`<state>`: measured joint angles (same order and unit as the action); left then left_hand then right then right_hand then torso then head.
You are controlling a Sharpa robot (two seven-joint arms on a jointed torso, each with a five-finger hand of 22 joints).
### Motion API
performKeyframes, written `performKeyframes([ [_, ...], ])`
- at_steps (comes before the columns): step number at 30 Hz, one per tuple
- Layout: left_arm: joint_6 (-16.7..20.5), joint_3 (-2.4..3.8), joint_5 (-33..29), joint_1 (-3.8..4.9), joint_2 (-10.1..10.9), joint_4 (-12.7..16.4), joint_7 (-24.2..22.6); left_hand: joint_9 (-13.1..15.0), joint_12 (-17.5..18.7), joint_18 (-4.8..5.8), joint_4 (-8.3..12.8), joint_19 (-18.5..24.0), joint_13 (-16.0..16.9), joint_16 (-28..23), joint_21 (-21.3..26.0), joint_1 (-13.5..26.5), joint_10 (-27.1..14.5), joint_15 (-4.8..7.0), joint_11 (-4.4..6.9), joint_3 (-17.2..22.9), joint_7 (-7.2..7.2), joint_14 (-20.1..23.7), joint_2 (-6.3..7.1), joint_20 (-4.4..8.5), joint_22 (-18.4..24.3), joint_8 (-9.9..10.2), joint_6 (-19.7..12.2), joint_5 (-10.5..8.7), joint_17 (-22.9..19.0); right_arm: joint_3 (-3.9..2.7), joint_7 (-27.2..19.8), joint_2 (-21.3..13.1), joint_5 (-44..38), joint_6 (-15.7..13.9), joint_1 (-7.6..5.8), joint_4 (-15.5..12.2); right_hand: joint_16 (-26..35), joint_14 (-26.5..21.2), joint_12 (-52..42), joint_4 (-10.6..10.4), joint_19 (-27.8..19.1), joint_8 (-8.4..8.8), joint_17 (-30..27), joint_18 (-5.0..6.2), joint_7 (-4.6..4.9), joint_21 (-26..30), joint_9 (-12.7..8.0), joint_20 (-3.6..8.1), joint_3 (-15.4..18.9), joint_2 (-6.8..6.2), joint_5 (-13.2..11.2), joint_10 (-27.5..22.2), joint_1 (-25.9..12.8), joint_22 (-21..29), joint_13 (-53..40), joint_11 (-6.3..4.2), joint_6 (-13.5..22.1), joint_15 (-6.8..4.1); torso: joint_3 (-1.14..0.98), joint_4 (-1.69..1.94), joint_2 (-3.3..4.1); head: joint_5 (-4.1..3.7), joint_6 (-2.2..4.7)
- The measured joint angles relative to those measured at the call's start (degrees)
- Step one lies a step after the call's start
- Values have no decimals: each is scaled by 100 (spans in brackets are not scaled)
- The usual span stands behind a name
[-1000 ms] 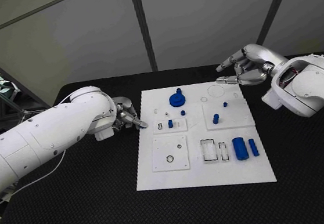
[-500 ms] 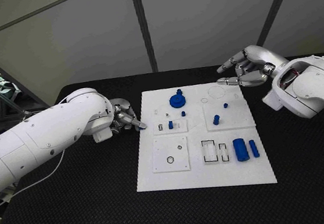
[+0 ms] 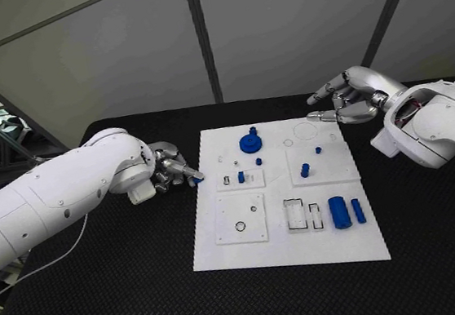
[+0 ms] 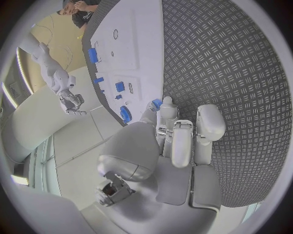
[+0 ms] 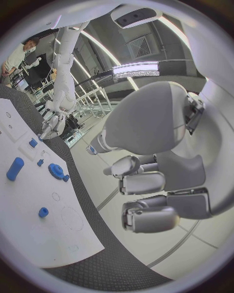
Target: Assemble the parts on the task board
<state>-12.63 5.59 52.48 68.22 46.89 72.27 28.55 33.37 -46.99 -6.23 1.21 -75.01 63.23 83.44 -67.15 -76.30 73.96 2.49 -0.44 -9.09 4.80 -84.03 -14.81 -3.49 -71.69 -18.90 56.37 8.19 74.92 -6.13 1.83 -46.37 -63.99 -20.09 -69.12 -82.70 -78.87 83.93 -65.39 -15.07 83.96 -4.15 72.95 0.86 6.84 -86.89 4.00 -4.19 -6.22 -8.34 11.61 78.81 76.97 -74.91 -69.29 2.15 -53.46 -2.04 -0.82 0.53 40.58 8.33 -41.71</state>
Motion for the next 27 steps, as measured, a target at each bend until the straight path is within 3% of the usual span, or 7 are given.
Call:
performKeyframes([
  [2, 0, 9, -82, 1, 16, 4, 0, 68, 0, 0, 62, 21, -16, 0, 23, 168, 2, 17, -2, 307, -8, 18, 123, 21, -8, -74, -8, 262, 0, 0, 0, 1, 1, 2, 1, 7, 0, 0, 0, 0, 0, 0, 0, 0, 0, 0, 0, 0, 0, 0, 0, 0, 0, 0, 0, 0, 0, 0, -1, -1, 0, 1, 5],
  [5, -1, 14, -191, 23, 37, 17, 5, 127, 0, 0, 202, 21, -37, 0, 46, 396, 9, 30, -9, 900, -8, 5, 345, 20, -20, -163, -8, 441, 0, 0, 0, 2, 2, 4, 1, 16, 0, 0, 0, 0, 0, 0, -1, 0, 0, 0, 0, 0, 0, 0, 0, 0, 0, 0, 0, 0, 0, 0, -2, -2, 0, 1, 12],
  [11, -6, 26, -353, 101, 88, 99, 10, 191, 0, 1, 321, 20, -57, 0, 66, 764, -2, 37, 3, 1753, -8, -3, 659, 20, -36, -291, -8, 558, 0, 0, 0, -1, 3, 7, 2, 23, 0, 0, 0, 0, 0, 0, -1, 0, 0, 0, 0, 0, 0, 0, 0, 0, 0, 0, 1, 0, 0, 0, -3, -4, 1, 1, 16],
  [18, -5, 29, -457, 215, 131, 248, 10, 245, -71, 1, 332, 41, -42, 0, 111, 909, 7, 37, 13, 2171, -12, -3, 803, 41, -42, -366, -11, 558, 0, 0, 0, -1, 4, 13, 2, 28, 0, 0, 0, 0, 0, 0, -1, 0, 0, 0, 0, 0, 0, 0, 0, 0, 0, 0, 1, 0, 0, 0, -7, -4, 1, 7, 27],
  [27, 4, 32, -464, 297, 129, 315, 17, 280, -70, 1, 309, 61, -50, 23, 133, 966, 8, 37, 15, 2350, -29, -3, 867, 21, -42, -405, -28, 609, 0, 0, 1, -1, 4, 17, 2, 26, 0, 0, 0, 0, 0, 0, -2, 0, 0, 0, 0, 0, 0, 0, 0, 0, 0, 0, 1, 0, 0, 0, -8, -7, 8, 9, 46],
])
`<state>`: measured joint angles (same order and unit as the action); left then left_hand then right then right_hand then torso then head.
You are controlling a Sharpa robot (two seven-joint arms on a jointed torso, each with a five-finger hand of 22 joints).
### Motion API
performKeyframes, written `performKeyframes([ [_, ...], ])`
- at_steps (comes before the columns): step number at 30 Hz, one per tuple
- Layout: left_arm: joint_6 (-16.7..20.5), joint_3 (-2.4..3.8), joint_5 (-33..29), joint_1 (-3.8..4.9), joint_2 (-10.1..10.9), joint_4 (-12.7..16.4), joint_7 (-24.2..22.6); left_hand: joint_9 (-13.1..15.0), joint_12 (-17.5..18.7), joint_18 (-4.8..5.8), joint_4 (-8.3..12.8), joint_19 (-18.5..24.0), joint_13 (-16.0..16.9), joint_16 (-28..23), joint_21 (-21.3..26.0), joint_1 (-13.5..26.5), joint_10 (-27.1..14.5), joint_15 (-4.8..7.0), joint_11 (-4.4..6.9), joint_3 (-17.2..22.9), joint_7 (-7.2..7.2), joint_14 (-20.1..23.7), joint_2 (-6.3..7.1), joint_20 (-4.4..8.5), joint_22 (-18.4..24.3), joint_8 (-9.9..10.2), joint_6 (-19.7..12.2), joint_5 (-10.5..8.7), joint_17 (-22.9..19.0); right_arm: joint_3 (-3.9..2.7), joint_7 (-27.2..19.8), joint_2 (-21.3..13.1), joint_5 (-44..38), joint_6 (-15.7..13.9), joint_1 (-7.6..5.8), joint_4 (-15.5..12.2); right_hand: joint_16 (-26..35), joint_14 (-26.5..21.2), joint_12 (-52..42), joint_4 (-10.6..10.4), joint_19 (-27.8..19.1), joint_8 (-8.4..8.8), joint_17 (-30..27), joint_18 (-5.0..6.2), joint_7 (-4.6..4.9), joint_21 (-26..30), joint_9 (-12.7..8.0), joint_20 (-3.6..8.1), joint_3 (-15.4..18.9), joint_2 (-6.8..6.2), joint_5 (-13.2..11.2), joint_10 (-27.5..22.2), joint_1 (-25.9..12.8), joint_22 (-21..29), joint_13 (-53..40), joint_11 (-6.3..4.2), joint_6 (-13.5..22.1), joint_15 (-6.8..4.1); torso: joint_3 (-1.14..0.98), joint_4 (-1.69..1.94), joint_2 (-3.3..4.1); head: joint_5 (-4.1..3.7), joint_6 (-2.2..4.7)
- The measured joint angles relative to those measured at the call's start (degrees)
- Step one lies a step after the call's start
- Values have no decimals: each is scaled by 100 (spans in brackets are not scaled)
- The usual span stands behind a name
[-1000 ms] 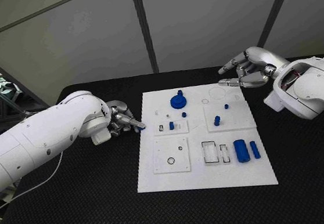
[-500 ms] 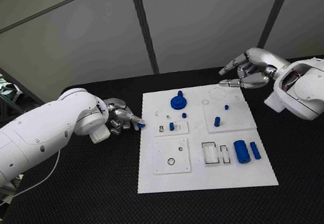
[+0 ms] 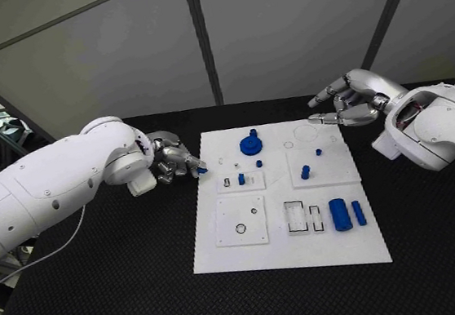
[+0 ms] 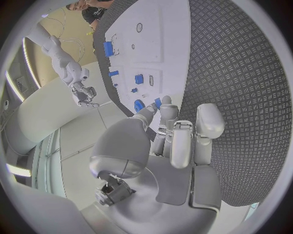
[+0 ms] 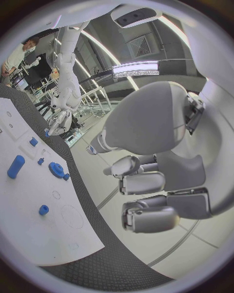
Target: Assemble the parts on the task board
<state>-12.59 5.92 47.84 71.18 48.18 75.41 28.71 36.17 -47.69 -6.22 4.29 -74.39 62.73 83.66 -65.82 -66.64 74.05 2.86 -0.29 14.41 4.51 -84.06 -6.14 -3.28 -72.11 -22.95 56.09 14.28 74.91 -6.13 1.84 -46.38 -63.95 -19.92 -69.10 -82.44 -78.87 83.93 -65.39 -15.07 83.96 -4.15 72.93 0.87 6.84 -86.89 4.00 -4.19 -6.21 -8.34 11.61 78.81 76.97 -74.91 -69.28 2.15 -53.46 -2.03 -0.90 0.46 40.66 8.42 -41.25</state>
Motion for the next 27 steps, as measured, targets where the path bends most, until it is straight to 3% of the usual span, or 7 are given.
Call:
performKeyframes([
  [4, 14, 0, 99, 9, -29, 12, 20, 41, 68, -1, -81, 0, -65, 24, 0, -59, -19, 0, 19, 82, 0, 0, 220, 0, -39, -45, 0, 305, 0, 0, 1, -4, 0, 1, 0, -5, 0, 0, 0, 0, 0, 0, 0, 0, 0, 0, 0, 0, 0, 0, 0, 0, 0, 0, 0, 0, 0, 0, -2, -1, 3, 0, 4],
  [12, 106, -2, 402, 17, -108, 80, 44, 91, 68, -1, -182, -23, -111, 123, -89, -130, -19, 24, 19, 184, -34, 18, 506, 22, -147, -133, 35, 860, 0, 0, 1, -6, 0, 2, 0, -11, 0, 0, 0, 0, 0, 0, -1, 0, 0, 0, 0, 0, 0, 0, 0, 0, 0, 0, 0, 0, 0, 0, -1, 0, 2, -3, -16],
  [21, 197, -3, 644, 35, -181, 208, 48, 98, 154, 0, -198, -43, -196, 154, -156, -137, 3, 41, 39, 200, -12, 0, 571, 42, -206, -133, 53, 922, 0, 0, 1, -4, 1, 3, 0, -12, 0, 0, 0, 0, 0, 0, -1, 0, 0, 0, 0, 0, 0, 0, 0, 0, 0, 0, 1, 0, 0, 0, 1, 2, 1, -5, -22],
  [27, 212, -9, 717, 101, -268, 273, 68, 110, 154, 0, -230, -63, -212, 154, -187, -126, 3, 41, 38, 234, -33, 0, 583, 62, -237, -138, 74, 970, 0, 0, 2, 3, 1, 3, 0, -2, 0, 0, 0, 0, 0, 0, -1, 0, 0, 0, 0, 0, 0, 0, 0, 0, 0, 0, 1, 0, 0, 0, 4, 3, -3, -25, -23],
])
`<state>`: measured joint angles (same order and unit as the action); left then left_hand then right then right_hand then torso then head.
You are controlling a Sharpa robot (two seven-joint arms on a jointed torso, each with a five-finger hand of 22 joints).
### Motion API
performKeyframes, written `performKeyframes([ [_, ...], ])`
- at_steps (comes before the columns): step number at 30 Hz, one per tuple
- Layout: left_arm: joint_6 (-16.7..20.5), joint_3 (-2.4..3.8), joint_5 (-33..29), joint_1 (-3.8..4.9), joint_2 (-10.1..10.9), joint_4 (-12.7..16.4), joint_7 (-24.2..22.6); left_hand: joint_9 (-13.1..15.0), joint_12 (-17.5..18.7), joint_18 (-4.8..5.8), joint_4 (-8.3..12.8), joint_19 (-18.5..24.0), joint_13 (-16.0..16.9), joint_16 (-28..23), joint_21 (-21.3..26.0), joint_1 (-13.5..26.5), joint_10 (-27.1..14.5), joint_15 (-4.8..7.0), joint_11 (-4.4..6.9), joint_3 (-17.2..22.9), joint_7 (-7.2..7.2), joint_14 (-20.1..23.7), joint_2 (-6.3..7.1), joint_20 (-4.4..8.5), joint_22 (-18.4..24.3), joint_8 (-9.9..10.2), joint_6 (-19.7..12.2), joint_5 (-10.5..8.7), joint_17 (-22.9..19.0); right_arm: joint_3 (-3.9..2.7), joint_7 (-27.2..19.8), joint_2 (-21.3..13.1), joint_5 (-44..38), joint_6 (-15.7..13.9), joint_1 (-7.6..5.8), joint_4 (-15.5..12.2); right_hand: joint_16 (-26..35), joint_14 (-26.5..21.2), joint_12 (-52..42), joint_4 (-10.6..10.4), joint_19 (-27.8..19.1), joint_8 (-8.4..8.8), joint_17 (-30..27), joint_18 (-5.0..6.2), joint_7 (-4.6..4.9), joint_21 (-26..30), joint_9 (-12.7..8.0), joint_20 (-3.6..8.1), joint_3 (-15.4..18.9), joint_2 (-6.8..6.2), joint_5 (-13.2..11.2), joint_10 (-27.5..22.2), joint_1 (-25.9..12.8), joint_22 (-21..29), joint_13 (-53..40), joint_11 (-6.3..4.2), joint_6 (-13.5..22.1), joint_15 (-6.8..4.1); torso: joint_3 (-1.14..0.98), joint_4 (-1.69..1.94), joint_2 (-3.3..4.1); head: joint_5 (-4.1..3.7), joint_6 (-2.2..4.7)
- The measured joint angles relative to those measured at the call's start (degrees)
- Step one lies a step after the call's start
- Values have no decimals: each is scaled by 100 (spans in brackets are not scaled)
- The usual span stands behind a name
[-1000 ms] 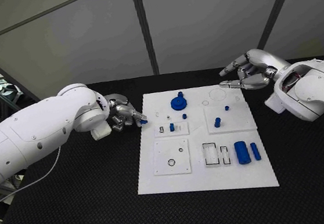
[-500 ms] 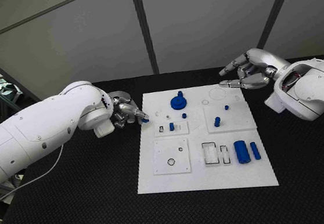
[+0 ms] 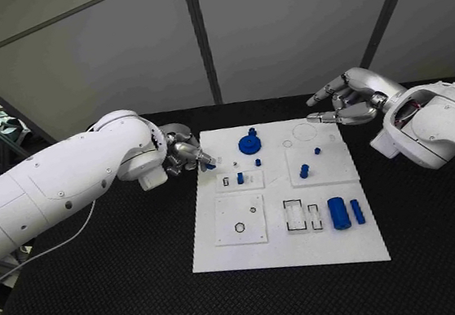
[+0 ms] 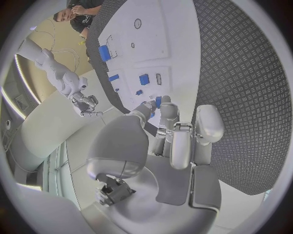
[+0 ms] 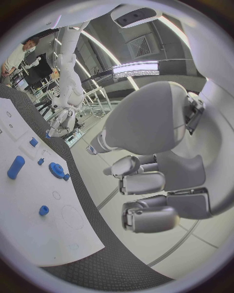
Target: Assemble the parts on the task board
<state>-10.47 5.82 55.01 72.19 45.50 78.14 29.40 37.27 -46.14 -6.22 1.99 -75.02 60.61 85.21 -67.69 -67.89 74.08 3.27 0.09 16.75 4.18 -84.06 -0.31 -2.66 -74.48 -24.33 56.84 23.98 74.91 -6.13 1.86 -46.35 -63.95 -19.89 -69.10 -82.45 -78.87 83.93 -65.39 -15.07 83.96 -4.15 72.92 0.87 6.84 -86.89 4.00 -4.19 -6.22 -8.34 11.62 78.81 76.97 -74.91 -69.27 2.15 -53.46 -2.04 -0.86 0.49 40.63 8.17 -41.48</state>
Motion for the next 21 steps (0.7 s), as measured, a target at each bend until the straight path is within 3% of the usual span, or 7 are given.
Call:
performKeyframes([
  [6, -151, -52, 14, 130, -132, 13, 39, 52, 0, 0, -65, 0, -31, 35, 0, -12, 59, 20, 18, 90, -18, 20, 110, 0, -21, -41, 22, 222, 0, 0, 0, 21, 0, 0, 0, 11, 0, 0, 0, 0, 0, 0, 0, 0, 0, 0, 0, 0, 0, 0, 0, 0, 0, 0, 0, 0, 0, 0, 0, 0, 0, -11, 2],
  [11, -466, -161, -10, 271, -297, -67, 106, 126, -70, 1, -130, -21, -7, 64, -35, 3, 101, 41, 3, 155, -29, -2, 215, 21, -47, -45, 52, 558, 0, 0, 0, 39, 0, 0, 0, 21, 0, 0, 0, 0, 0, 0, 0, 0, 0, 0, 0, 0, 0, 0, 0, 0, 0, 0, 0, 0, 0, 0, -1, 0, 0, -23, -6],
  [21, -1292, -343, -55, 415, -699, -456, 301, 150, -89, 0, -151, -21, 11, 67, -59, 19, 121, 41, 17, 176, -40, -3, 230, 21, -46, -46, 82, 643, 0, 0, 0, 58, 0, 1, 0, 24, 0, 0, 0, 0, 0, 0, -1, 0, 0, 0, 0, 0, 0, 0, 0, 0, 0, 0, 1, 0, 0, 0, -3, -2, 3, -55, -45],
])
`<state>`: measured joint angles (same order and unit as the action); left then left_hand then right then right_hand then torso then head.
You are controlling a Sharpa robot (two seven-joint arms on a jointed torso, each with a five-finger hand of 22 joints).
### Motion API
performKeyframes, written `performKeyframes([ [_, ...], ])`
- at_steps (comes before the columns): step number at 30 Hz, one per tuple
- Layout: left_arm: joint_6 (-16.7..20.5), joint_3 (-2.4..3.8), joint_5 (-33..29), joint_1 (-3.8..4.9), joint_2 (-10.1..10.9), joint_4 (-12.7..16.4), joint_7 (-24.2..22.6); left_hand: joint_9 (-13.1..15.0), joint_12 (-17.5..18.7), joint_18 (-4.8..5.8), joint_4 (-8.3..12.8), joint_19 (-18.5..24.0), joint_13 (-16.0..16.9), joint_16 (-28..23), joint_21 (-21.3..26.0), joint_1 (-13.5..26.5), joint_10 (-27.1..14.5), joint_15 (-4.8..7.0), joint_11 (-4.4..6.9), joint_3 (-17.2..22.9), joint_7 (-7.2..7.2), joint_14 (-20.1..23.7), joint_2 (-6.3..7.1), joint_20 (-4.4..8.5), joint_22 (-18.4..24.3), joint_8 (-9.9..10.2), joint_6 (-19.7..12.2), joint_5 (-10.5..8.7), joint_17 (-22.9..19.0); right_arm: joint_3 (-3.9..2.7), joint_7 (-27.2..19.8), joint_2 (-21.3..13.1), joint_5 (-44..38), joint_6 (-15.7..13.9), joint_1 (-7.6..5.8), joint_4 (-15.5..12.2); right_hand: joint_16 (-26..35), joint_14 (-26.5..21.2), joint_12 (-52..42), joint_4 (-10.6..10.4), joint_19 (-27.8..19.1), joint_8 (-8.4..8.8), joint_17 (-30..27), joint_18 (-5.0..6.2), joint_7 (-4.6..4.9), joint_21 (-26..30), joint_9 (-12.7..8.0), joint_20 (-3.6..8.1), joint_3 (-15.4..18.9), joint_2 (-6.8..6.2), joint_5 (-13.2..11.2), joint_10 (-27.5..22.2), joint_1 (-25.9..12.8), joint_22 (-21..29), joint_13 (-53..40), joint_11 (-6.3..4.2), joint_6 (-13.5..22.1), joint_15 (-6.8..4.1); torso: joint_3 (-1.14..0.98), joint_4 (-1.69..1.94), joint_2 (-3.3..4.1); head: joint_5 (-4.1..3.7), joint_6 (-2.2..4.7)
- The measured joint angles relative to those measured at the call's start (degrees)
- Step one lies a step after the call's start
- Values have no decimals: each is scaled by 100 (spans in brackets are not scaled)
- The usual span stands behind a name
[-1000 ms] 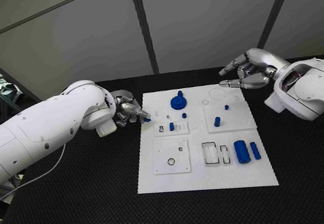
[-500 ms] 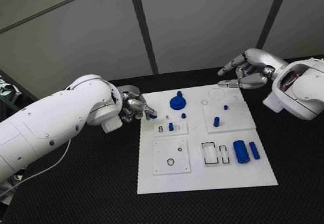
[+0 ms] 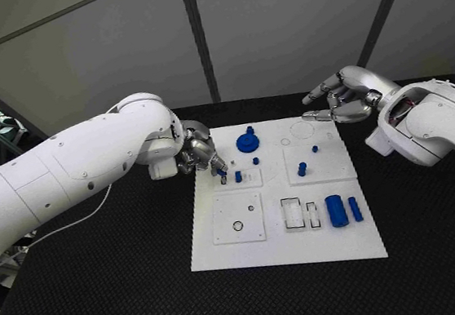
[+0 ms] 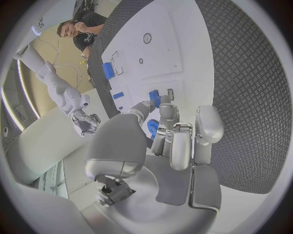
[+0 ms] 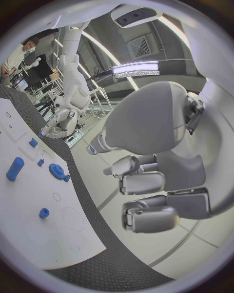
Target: Assemble the parts on the task board
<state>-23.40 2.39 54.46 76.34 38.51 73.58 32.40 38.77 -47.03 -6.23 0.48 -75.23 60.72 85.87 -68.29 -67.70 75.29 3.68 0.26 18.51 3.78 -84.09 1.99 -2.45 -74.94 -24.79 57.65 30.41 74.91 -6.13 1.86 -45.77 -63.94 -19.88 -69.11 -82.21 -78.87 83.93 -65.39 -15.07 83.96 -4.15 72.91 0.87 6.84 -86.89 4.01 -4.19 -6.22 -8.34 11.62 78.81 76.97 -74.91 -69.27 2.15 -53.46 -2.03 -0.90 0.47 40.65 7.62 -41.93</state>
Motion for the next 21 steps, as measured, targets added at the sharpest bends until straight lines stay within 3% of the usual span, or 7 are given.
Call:
performKeyframes([
  [6, -273, -47, -14, 37, -186, -215, 118, 26, -35, 0, -23, 0, 20, 0, -27, 15, 3, -1, -2, 23, 1, 0, 14, 0, 0, 0, 0, 62, 0, 0, 0, 9, 0, 0, 0, 1, 0, 0, 0, 0, 0, 0, 0, 0, 0, 0, 0, 0, 0, 0, 0, 0, 0, 0, 0, 0, 0, 0, 1, -2, 1, -9, -23],
  [21, -528, -83, 102, 64, -495, -493, 226, 51, -66, 0, -40, -20, 43, 0, -65, 29, 10, 12, -6, 40, 10, 14, 76, 20, 1, -16, 9, 130, 0, 0, 0, 35, 0, -1, 0, 4, 0, 0, 0, 0, 0, 0, 0, 0, 0, 0, 0, 0, 0, 0, 0, 0, 0, 0, 0, 0, 0, 0, 3, -3, 4, -18, -68],
])
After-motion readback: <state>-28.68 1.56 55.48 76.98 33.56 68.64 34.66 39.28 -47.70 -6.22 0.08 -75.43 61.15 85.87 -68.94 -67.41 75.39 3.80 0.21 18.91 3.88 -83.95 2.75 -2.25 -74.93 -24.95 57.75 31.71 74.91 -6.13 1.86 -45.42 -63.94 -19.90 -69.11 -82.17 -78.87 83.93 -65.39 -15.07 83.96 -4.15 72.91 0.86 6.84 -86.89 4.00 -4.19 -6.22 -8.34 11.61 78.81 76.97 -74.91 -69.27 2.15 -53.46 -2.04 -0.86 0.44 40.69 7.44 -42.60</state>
